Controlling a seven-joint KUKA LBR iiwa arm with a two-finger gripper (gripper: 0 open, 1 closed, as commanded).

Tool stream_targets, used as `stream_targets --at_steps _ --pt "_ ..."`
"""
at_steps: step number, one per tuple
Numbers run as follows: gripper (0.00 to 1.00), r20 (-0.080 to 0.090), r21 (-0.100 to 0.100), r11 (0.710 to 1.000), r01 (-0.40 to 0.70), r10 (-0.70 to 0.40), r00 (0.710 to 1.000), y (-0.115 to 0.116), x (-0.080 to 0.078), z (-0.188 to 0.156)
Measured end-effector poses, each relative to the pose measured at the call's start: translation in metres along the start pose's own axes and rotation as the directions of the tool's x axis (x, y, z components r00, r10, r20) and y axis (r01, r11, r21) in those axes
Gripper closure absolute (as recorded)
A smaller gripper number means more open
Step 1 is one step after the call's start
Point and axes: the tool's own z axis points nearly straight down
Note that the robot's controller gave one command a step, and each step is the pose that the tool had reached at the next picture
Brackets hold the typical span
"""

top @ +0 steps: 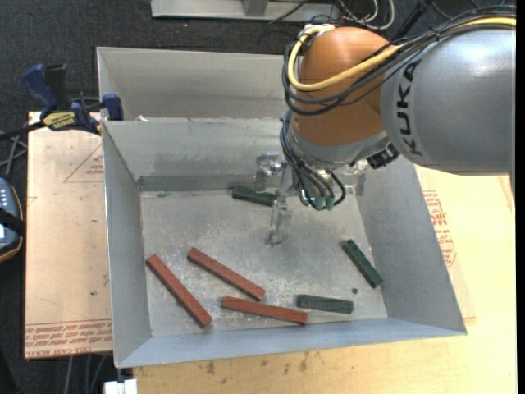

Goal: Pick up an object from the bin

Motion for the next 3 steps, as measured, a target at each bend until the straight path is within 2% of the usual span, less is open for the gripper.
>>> stream_targets --at_steps 1,2,3 --pt "0.00 0.008 -0.001 1.000 -0.002 0.002 1.000 0.000 -0.001 -0.005" --pt "0.00 0.013 0.000 0.999 0.054 -0.054 0.998 0.020 0.026 0.043" --pt "0.00 0.012 -0.001 0.995 0.102 -0.102 0.995 0.021 0.031 0.110"
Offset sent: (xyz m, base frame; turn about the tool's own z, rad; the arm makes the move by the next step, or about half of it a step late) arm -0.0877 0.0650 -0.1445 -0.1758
